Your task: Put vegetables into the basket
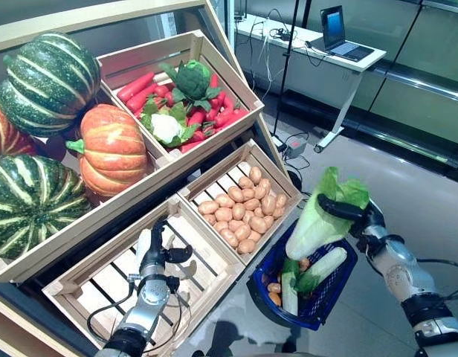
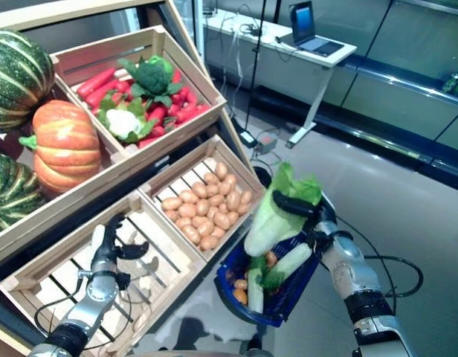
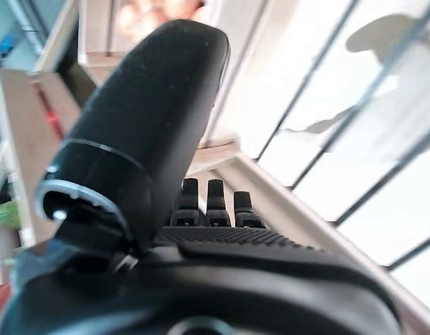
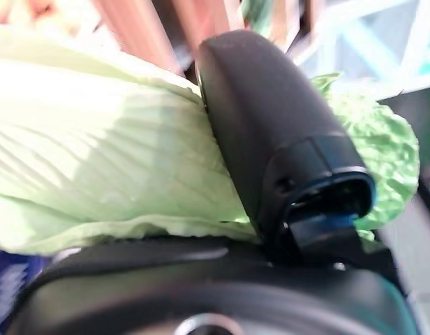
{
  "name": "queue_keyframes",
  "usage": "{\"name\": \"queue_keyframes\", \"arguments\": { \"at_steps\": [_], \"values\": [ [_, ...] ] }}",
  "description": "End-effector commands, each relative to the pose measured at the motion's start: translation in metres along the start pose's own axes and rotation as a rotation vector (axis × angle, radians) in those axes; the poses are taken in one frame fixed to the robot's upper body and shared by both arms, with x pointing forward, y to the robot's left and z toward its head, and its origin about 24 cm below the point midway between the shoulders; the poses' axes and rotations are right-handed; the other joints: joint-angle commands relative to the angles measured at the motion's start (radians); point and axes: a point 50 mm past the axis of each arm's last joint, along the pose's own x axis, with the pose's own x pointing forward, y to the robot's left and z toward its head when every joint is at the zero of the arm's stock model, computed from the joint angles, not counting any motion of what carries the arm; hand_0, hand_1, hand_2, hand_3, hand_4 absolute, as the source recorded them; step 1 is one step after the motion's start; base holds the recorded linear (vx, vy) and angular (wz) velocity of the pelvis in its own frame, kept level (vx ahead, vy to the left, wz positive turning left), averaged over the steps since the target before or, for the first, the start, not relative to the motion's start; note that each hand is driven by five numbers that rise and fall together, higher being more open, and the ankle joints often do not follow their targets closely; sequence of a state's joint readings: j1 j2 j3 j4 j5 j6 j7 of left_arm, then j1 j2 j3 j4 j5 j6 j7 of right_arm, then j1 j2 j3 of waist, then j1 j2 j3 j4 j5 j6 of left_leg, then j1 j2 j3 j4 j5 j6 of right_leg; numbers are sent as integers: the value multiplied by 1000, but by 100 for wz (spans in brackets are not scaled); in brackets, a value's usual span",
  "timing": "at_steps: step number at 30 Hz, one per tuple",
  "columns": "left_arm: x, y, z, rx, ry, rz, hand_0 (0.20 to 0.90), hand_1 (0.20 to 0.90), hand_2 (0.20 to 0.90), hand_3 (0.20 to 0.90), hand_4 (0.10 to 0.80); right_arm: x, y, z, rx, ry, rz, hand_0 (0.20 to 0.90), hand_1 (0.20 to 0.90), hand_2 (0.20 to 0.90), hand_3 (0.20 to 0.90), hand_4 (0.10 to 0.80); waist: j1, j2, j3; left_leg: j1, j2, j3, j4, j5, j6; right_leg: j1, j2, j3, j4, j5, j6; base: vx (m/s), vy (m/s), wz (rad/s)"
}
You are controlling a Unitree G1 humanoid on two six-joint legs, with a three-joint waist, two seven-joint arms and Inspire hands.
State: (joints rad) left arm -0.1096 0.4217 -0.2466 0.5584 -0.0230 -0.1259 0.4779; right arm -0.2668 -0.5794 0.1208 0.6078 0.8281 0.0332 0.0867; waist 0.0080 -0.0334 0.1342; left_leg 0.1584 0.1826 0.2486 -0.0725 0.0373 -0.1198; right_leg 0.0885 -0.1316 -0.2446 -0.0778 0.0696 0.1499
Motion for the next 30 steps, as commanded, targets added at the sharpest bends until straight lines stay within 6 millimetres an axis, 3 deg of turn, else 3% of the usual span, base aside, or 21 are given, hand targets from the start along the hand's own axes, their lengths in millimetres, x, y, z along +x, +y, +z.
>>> {"name": "queue_keyframes", "arguments": {
  "at_steps": [1,5,8,11,21,30],
  "values": [
    [37,47,92,-66,-409,161,900,900,900,900,800,9,-20,92,11,-340,-106,300,300,300,300,400,15,-40,91,-186,26,-33,362,-138,17,-95,-81,-8,303,-110,-33,-303,-148,-4],
    [41,54,115,-117,-486,183,900,900,900,900,800,10,-35,96,24,-331,-191,300,300,300,300,400,18,-26,166,-298,66,-34,526,-197,21,-184,-118,-17,466,-170,-55,-194,-54,3],
    [40,51,127,-157,-528,155,900,900,900,900,800,8,-48,105,40,-343,-247,300,300,300,300,400,22,-7,208,-396,79,-71,651,-241,23,-263,-155,-12,595,-214,-69,-177,4,2],
    [37,43,143,-214,-579,124,900,900,900,900,800,9,-54,120,89,-378,-284,300,300,300,300,400,31,11,252,-474,77,-87,762,-288,34,-343,-196,-11,722,-243,-72,-179,-5,11],
    [31,30,174,-276,-711,96,900,900,900,900,800,11,-59,149,127,-427,-345,300,300,300,300,400,29,54,326,-648,66,-127,1038,-418,46,-554,-269,28,1022,-350,-76,-94,9,11],
    [29,23,180,-271,-720,62,900,900,900,900,800,9,-55,176,163,-505,-334,300,300,300,300,400,23,71,363,-781,58,-169,1216,-493,41,-708,-294,80,1187,-420,-76,-53,2,8]
  ]
}}
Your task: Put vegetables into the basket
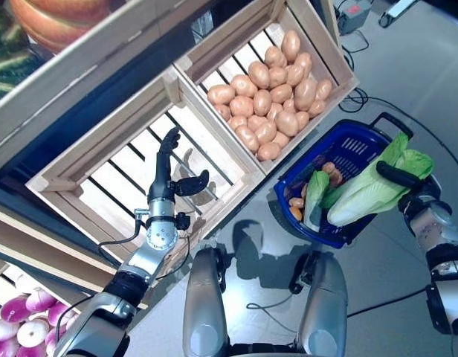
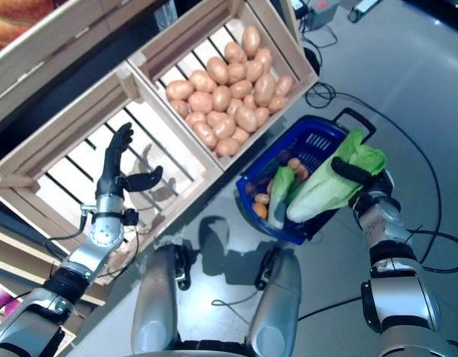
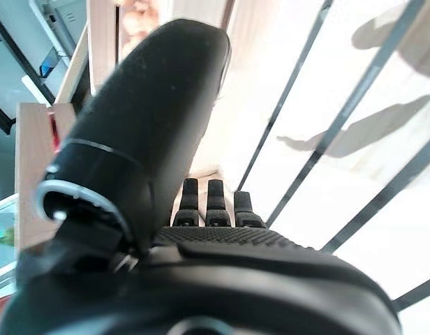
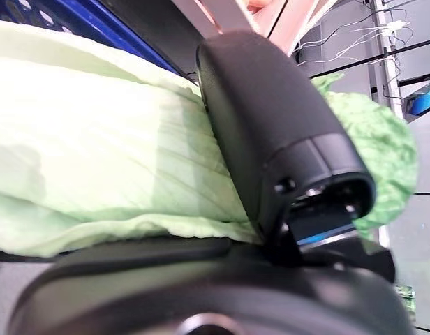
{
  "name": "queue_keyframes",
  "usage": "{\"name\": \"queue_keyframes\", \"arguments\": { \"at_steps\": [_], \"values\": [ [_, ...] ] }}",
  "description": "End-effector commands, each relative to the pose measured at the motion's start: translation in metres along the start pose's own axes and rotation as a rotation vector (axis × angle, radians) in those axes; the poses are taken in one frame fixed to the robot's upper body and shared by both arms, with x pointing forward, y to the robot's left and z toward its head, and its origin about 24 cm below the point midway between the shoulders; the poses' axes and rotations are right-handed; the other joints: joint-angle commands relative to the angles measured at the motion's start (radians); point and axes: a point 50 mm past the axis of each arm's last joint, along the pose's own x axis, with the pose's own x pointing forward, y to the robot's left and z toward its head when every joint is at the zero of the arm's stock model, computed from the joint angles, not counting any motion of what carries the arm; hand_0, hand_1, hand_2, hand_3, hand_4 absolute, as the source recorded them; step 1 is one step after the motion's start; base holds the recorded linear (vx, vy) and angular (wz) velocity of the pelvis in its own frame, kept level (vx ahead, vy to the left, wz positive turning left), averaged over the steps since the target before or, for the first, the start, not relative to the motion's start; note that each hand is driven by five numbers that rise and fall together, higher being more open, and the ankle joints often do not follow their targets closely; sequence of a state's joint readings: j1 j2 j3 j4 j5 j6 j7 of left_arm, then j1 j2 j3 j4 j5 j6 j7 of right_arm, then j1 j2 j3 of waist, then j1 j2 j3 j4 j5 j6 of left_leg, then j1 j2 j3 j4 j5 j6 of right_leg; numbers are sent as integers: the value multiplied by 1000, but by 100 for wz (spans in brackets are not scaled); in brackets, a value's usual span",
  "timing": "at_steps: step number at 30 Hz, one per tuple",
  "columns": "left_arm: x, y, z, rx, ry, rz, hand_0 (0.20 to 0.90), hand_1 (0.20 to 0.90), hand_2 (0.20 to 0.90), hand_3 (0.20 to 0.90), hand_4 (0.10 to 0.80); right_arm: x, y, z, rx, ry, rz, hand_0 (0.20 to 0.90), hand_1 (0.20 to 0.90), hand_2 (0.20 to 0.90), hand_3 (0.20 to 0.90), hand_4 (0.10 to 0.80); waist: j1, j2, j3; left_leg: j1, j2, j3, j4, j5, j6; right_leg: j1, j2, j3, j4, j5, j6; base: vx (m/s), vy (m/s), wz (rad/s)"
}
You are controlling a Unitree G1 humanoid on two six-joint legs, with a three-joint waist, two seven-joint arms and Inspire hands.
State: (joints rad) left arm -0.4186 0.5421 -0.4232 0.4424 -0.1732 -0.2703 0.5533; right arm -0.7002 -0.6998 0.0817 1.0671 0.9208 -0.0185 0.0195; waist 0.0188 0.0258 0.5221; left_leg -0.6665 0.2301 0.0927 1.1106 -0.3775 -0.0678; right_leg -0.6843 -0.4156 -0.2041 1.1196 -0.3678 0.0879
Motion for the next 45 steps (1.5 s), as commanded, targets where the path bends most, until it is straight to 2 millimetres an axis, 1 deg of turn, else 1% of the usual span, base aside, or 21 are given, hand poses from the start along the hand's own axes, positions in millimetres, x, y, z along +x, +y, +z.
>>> {"name": "queue_keyframes", "arguments": {
  "at_steps": [1,4,5,6,7,8,9,10,13,14,15,19,20,21,26,31,36,40,42,44,45],
  "values": [
    [17,3,50,-89,-243,39,900,900,900,900,800,-1,-12,76,79,-297,-53,300,300,300,300,400,13,12,-24,39,10,-15,38,-80,-11,58,-11,41,-5,16,-14,-53,-11,11],
    [16,4,51,-92,-248,45,900,900,900,900,800,-1,-11,88,58,-320,-66,300,300,300,300,400,14,19,-13,6,4,-28,70,-92,-11,17,-12,51,27,7,-10,-21,-14,5],
    [16,4,50,-91,-247,44,900,900,900,900,800,-1,-11,88,57,-320,-66,300,300,300,300,400,15,20,-14,13,6,-32,81,-118,-18,22,-11,56,42,-16,0,0,0,0],
    [16,4,51,-93,-251,46,900,900,900,900,800,-1,-9,92,57,-324,-52,300,300,300,300,400,15,21,-11,-3,2,-31,74,-93,-13,8,-11,53,32,5,-9,-31,-7,2],
    [16,5,52,-95,-255,47,900,900,900,900,800,0,-8,94,46,-319,-60,900,900,900,900,800,15,25,-9,-12,-1,-33,77,-92,-14,-4,-10,56,39,4,-9,-31,-7,2],
    [16,5,51,-95,-254,48,900,900,900,900,800,0,-8,94,44,-317,-61,900,900,900,900,800,16,26,-11,-5,2,-37,87,-118,-21,1,-8,60,53,-19,1,-39,-5,3],
    [16,6,52,-97,-261,52,900,900,900,900,800,0,-9,96,47,-314,-61,900,900,900,900,800,15,27,-8,-21,-1,-36,80,-91,-14,-17,-8,60,47,4,-8,44,-9,2],
    [16,6,52,-97,-261,52,900,900,900,900,800,0,-9,96,48,-312,-63,900,900,900,900,800,16,28,-10,-14,1,-40,91,-116,-21,-12,-6,64,61,-20,2,-36,-8,1],
    [17,7,57,-100,-282,53,900,900,900,900,800,0,-9,98,44,-318,-67,900,900,900,900,800,19,28,-12,-17,1,-43,87,-114,-21,-15,-4,64,58,-19,4,-8,-4,1],
    [18,7,57,-101,-285,54,900,900,900,900,800,0,-9,99,44,-320,-66,900,900,900,900,800,18,27,-10,-25,-2,-40,76,-88,-15,-22,-5,60,45,4,-6,0,0,0],
    [18,8,57,-101,-288,55,900,900,900,900,800,0,-9,99,39,-319,-65,900,900,900,900,800,19,28,-12,-15,1,-42,84,-113,-20,-15,-3,64,56,-19,4,0,0,0],
    [18,12,62,-96,-313,60,900,900,900,900,800,-1,-11,99,24,-317,-55,900,900,900,900,800,22,22,-18,-3,7,-43,70,-111,-22,-7,-3,62,45,-16,7,8,1,-1],
    [19,13,62,-96,-315,60,900,900,900,900,800,-1,-10,100,21,-320,-52,900,900,900,900,800,21,20,-18,-9,6,-39,55,-83,-15,-12,-3,58,27,10,-3,-64,7,-3],
    [19,13,62,-96,-314,59,900,900,900,900,800,-1,-10,100,17,-321,-51,900,900,900,900,800,21,19,-19,-8,6,-39,53,-82,-15,-11,-3,57,26,11,-2,-60,6,-3],
    [18,13,62,-96,-314,55,900,900,900,900,800,0,-5,100,1,-330,-28,900,900,900,900,800,25,12,-26,16,12,-34,13,-65,-16,11,3,56,-8,25,4,4,-1,-2],
    [15,12,58,-89,-297,47,900,900,900,900,800,-1,-7,99,-19,-329,-15,900,900,900,900,800,28,5,-41,52,19,-26,-42,-43,-17,45,5,51,-53,44,10,25,11,-2],
    [13,13,52,-78,-270,24,900,900,900,900,800,-2,-5,99,-31,-326,11,900,900,900,900,800,34,-3,-65,109,24,-11,-137,-4,-18,97,9,42,-126,79,16,50,25,-6],
    [13,12,49,-73,-259,19,900,900,900,900,800,0,-4,89,-32,-295,11,900,900,900,900,800,41,-15,-93,175,29,7,-246,43,-14,159,14,23,-210,121,18,48,30,-1],
    [13,12,48,-71,-258,19,900,900,900,900,800,0,-4,88,-29,-291,13,900,900,900,900,800,42,-16,-95,186,29,9,-261,51,-13,171,15,18,-223,128,19,49,14,4],
    [11,11,42,-53,-232,14,900,900,900,900,800,1,0,69,-15,-256,48,900,900,900,900,800,46,-29,-129,254,31,25,-376,104,-13,249,28,-10,-335,173,20,107,17,-7],
    [11,11,40,-49,-224,11,900,900,900,900,800,1,2,64,-11,-248,60,900,900,900,900,800,47,-32,-136,270,31,29,-399,115,-11,266,32,-16,-357,182,20,66,7,-6]
  ]
}}
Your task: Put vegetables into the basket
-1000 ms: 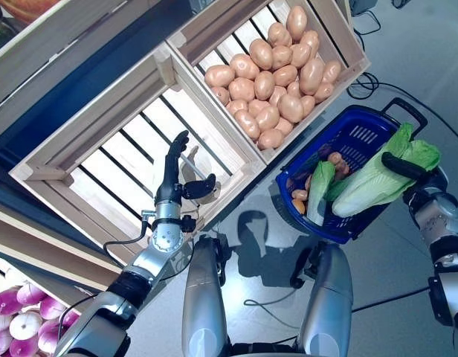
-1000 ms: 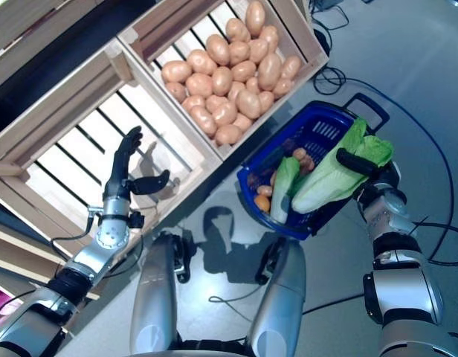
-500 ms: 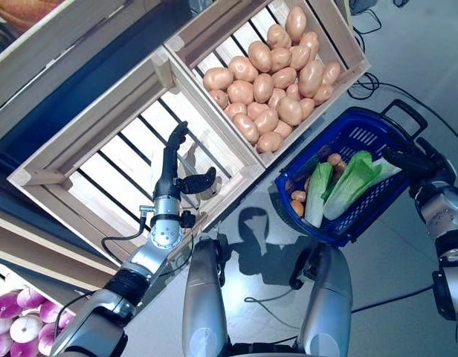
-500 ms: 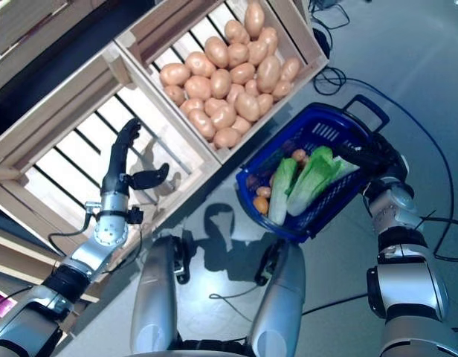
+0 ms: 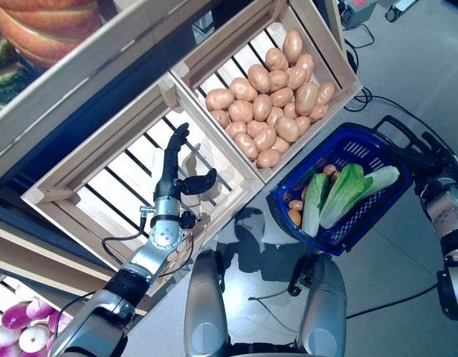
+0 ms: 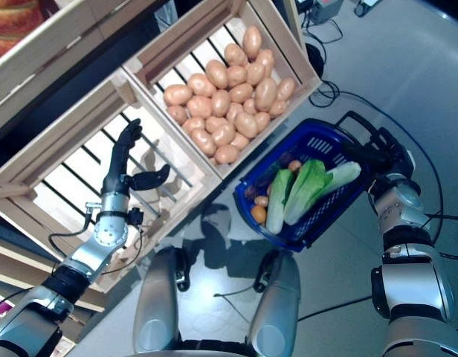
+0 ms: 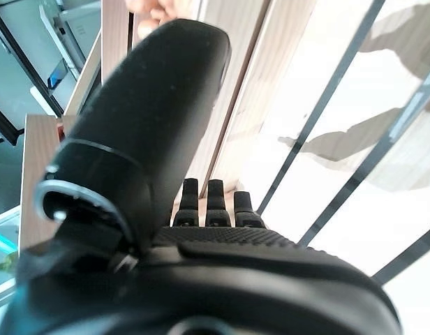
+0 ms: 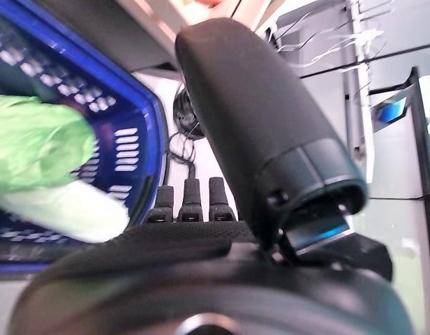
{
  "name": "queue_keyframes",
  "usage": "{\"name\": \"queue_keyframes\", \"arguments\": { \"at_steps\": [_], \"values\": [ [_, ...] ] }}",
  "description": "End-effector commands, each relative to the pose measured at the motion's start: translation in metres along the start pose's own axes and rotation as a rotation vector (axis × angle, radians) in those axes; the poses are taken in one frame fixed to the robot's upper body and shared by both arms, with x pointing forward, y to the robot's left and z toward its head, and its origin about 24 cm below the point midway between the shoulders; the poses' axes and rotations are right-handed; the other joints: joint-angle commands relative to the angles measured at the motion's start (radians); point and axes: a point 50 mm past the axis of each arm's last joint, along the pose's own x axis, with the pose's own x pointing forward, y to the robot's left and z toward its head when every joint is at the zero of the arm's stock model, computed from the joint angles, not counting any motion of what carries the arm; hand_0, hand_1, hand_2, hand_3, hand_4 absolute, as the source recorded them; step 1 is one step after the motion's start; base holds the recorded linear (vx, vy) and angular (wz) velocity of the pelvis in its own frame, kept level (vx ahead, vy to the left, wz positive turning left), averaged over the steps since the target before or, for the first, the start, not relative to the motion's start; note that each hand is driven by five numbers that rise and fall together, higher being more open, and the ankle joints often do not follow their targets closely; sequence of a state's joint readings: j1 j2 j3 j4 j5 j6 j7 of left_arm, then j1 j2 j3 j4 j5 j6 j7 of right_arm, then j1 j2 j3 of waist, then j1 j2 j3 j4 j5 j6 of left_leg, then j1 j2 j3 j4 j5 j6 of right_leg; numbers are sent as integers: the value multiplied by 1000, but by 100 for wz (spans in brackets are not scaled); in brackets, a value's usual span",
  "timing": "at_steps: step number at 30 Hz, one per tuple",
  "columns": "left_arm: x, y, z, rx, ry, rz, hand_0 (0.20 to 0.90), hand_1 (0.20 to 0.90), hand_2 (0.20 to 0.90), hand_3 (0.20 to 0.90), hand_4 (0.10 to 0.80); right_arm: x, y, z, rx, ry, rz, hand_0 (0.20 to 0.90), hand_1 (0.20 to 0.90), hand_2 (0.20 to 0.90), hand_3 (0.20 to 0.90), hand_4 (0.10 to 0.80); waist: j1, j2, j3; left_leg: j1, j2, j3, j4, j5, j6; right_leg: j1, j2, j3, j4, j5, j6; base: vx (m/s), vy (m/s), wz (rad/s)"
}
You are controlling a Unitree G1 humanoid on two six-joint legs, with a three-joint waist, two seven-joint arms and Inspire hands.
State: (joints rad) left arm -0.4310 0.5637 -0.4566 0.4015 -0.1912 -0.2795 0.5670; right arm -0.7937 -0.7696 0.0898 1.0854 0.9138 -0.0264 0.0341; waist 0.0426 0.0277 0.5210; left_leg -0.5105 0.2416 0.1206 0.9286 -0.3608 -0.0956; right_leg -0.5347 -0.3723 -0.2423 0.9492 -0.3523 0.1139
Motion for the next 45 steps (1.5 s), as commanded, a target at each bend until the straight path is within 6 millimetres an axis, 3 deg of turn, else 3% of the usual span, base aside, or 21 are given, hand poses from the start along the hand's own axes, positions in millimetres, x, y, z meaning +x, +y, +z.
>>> {"name": "queue_keyframes", "arguments": {
  "at_steps": [1,3,4,5,6,7,8,10,11,13,14,18,29,36,40,45],
  "values": [
    [10,13,29,-30,-179,25,900,900,900,900,800,-1,-1,19,8,-139,47,900,900,900,900,800,23,-33,-135,114,19,1,-217,98,16,117,-12,22,-186,166,-6,94,-3,2],
    [6,10,16,-5,-111,-2,900,900,900,900,800,-6,9,-15,64,-84,89,900,900,900,900,800,24,-54,-193,227,-3,16,-395,179,16,241,19,-8,-390,238,2,191,-25,2],
    [6,10,15,-4,-102,-6,900,900,900,900,800,-7,10,-18,69,-78,93,900,900,900,900,800,24,-56,-197,239,-5,18,-410,186,16,255,24,-12,-408,245,3,237,-34,-4],
    [1,7,5,-3,-53,-23,900,900,900,900,800,-12,16,-37,112,-48,105,900,900,900,900,800,20,-65,-228,293,-16,30,-491,218,13,314,47,-20,-509,272,9,120,-15,-6],
    [1,7,5,-2,-53,-23,900,900,900,900,800,-12,16,-37,112,-48,105,900,900,900,900,800,20,-66,-230,294,-17,31,-500,227,14,316,48,-21,-518,280,8,195,-14,-10],
    [-6,3,-3,2,-16,-40,900,900,900,900,800,-17,22,-54,134,-32,107,900,900,900,900,800,13,-73,-257,334,-28,43,-570,253,12,358,69,-24,-602,305,16,239,18,-12],
    [-18,-5,-17,1,45,-60,900,900,900,900,800,-29,34,-83,132,-1,95,900,900,900,900,800,4,-76,-297,408,-43,71,-685,289,10,433,105,-30,-721,336,26,275,39,-16],
    [-34,-13,-30,-26,110,-76,900,900,900,900,800,-47,46,-113,173,39,127,900,900,900,900,800,-5,-74,-332,457,-57,89,-787,335,9,480,122,-34,-816,375,32,172,69,-21],
    [-37,-14,-32,-33,123,-80,900,900,900,900,800,-50,47,-117,173,47,130,900,900,900,900,800,-6,-74,-337,466,-59,92,-802,342,9,488,124,-35,-829,381,33,111,83,-21],
    [-56,-23,-46,-90,199,-107,900,900,900,900,800,-75,55,-149,218,109,171,900,900,900,900,800,-12,-69,-365,509,-71,94,-889,373,8,524,134,-27,-904,415,42,92,96,-18],
    [-72,-30,-54,-121,238,-137,900,900,900,900,800,-98,62,-176,242,167,203,900,900,900,900,800,-21,-67,-386,542,-77,102,-946,389,8,551,141,-18,-961,440,48,78,91,-14],
    [-94,-37,-65,-94,257,-176,900,900,900,900,800,-131,77,-208,228,281,277,900,900,900,900,800,-38,-60,-418,584,-82,122,-1008,403,6,585,151,-16,-1025,466,55,51,68,-16],
    [-134,-35,-101,-116,436,-256,900,900,900,900,800,-171,85,-233,57,363,427,900,900,900,900,800,-77,-57,-452,616,-98,139,-1016,384,12,614,172,-3,-1035,451,50,16,23,-7],
    [-154,-51,-110,-178,542,-281,900,900,900,900,800,-189,79,-260,-4,483,295,900,900,900,900,800,-81,-48,-446,630,-104,127,-1016,380,16,633,177,-1,-1027,435,45,17,7,0],
    [-161,-63,-109,-237,568,-341,900,900,900,900,800,-192,83,-263,-75,457,241,900,900,900,900,800,-76,-44,-440,632,-107,116,-1016,378,18,640,178,-2,-1026,430,43,0,0,0],
    [-172,-73,-114,-303,651,-394,900,900,900,900,800,-191,92,-263,-171,433,311,900,900,900,900,800,-70,-40,-436,630,-112,102,-1016,375,21,645,179,-3,-1029,427,43,8,6,8]
  ]
}}
